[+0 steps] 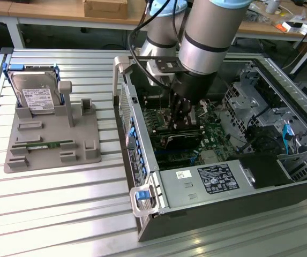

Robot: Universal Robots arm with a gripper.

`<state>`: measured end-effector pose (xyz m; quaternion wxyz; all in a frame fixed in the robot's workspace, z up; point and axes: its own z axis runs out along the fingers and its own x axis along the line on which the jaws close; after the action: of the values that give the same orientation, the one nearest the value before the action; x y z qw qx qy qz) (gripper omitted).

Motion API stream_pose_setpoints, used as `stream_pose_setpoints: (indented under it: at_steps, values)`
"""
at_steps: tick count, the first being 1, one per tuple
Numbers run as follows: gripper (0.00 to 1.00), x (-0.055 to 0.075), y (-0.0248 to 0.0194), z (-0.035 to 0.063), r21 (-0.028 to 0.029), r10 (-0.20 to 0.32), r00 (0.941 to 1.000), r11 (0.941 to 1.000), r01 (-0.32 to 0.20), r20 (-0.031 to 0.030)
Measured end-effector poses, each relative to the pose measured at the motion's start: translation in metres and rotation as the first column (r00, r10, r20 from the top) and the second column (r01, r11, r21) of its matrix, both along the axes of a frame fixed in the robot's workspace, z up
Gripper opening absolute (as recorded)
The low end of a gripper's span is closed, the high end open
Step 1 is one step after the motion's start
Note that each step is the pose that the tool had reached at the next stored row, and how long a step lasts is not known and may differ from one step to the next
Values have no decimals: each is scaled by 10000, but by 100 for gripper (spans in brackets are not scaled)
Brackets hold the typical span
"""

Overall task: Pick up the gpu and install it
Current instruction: 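Press down on the gpu until it lock into place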

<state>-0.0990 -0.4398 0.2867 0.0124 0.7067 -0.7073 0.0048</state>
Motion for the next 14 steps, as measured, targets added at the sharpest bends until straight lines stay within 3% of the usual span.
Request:
stream_pose_setpoints:
  at_steps: [1, 9, 13, 14]
  values:
    - [19, -129, -1, -131, -6, 22, 10000, 10000, -22, -2]
    - [19, -129, -4, -155, 2, 27, 10000, 10000, -27, 1]
    - [19, -121, -4, 40, 1, 30, 10000, 10000, -30, 0]
    - [19, -57, -4, 41, 4, 26, 10000, 10000, -26, -31]
